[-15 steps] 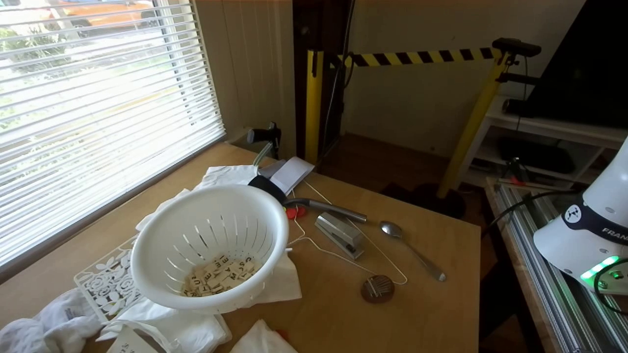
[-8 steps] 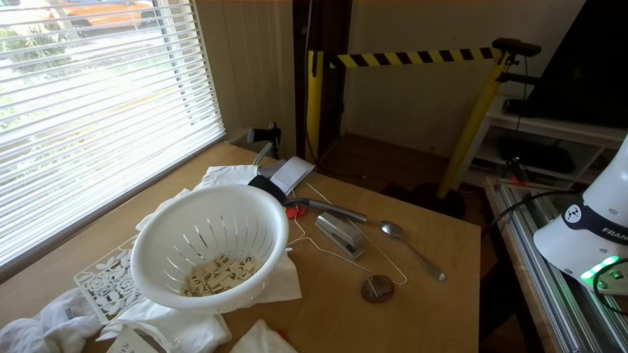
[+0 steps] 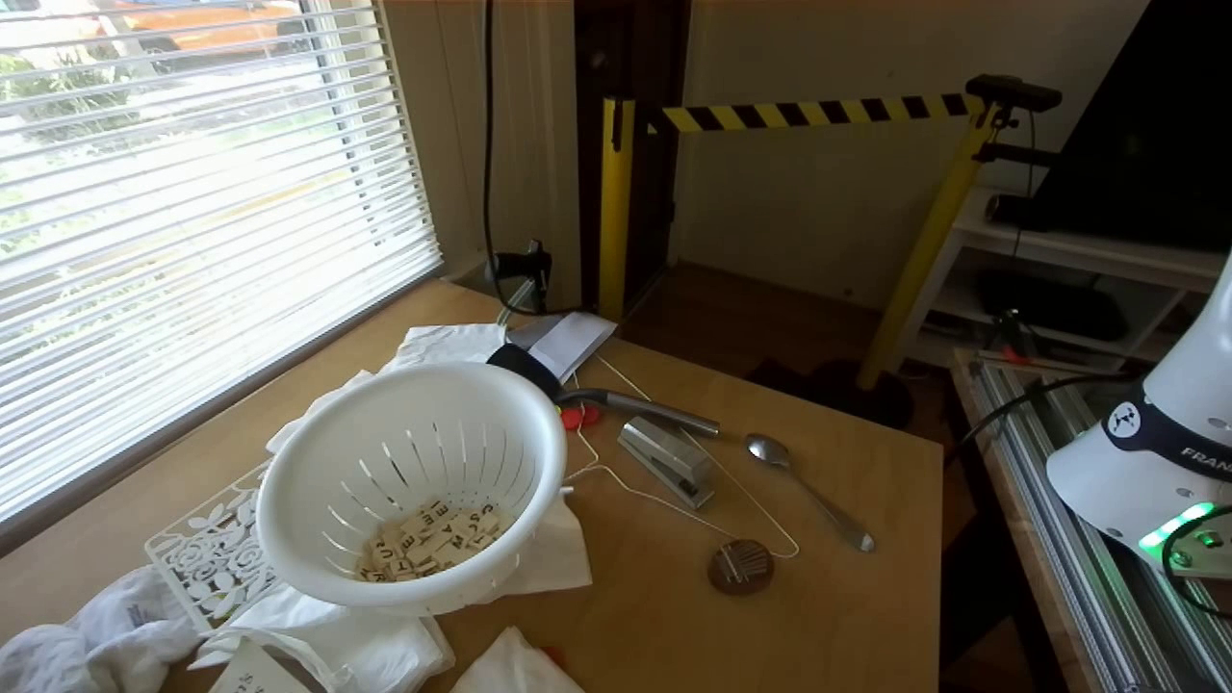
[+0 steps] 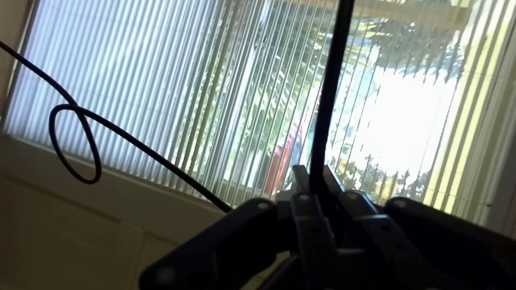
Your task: Put the black cable inside the white bowl.
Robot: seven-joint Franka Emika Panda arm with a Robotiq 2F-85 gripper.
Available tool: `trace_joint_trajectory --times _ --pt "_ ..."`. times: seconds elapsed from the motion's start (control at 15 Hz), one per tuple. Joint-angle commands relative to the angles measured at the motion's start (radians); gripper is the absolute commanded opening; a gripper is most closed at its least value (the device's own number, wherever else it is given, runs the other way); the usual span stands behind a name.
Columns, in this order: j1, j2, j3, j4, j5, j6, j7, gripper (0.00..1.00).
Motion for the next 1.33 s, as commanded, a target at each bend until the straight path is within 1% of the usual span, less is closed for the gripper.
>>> trace_joint_trajectory --times 0.0,0.2,0.27,0.33,0.6,0.67,0.93,1.0,1.2,1.27 --pt "0.08 0.052 -0.053 0.102 0.195 0.007 -0.06 0.02" --pt "0.13 0.071 -0.082 0.13 0.36 0.01 -0.099 0.02" --pt "0.082 0.039 -0.051 0.079 0.268 -0.004 -0.07 0.02" --pt "0.086 0.041 -0.053 0.08 0.279 -0.006 -0.077 0.08" --pt "0.083 0.045 -0.052 0.077 0.278 -0.007 -0.077 0.08" --pt "0.083 0.045 -0.052 0.077 0.278 -0.007 -0.077 0.02" --pt "0.114 0.024 -0.041 -0.023 0.381 0.1 0.02 0.02" --pt "0.115 0.032 -0.032 -0.03 0.407 0.126 0.04 0.02" --pt "0.141 0.045 -0.019 -0.062 0.504 0.201 0.074 0.02" --pt "0.157 0.046 -0.018 -0.075 0.553 0.206 0.065 0.02"
